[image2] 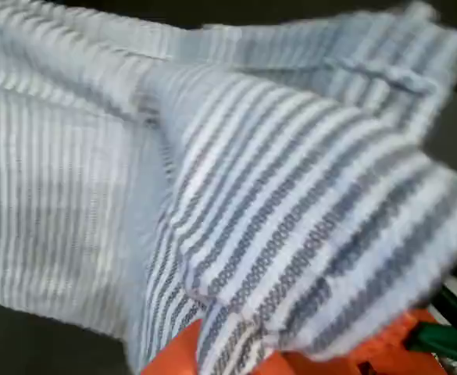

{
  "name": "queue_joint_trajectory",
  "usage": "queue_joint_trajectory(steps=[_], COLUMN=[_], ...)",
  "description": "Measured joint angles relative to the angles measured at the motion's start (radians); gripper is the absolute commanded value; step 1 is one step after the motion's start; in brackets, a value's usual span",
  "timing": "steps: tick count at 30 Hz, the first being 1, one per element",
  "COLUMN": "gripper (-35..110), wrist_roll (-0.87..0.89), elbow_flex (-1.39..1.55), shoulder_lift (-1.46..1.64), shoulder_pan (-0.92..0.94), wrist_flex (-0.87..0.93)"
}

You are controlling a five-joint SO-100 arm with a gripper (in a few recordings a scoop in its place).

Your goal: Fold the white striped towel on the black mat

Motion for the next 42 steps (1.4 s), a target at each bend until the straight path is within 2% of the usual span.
queue_joint_trajectory(steps=[10, 15, 24, 29, 34, 42], gripper=[1, 9, 23, 25, 26, 34], wrist_roll=[0.100, 0.137, 0.204, 0.199, -0.014, -0.588], elbow_flex=[-0.402, -0.575, -0.793, -0.848, -0.796, -0.442], shoulder_lift=[-0.472, -0.666, -0.864, -0.888, -0.782, -0.457], shoulder_pan=[-0.199, -0.235, -0.299, -0.316, -0.310, -0.311], wrist_flex=[-0.094, -0.144, -0.267, -0.304, -0.179, -0.112])
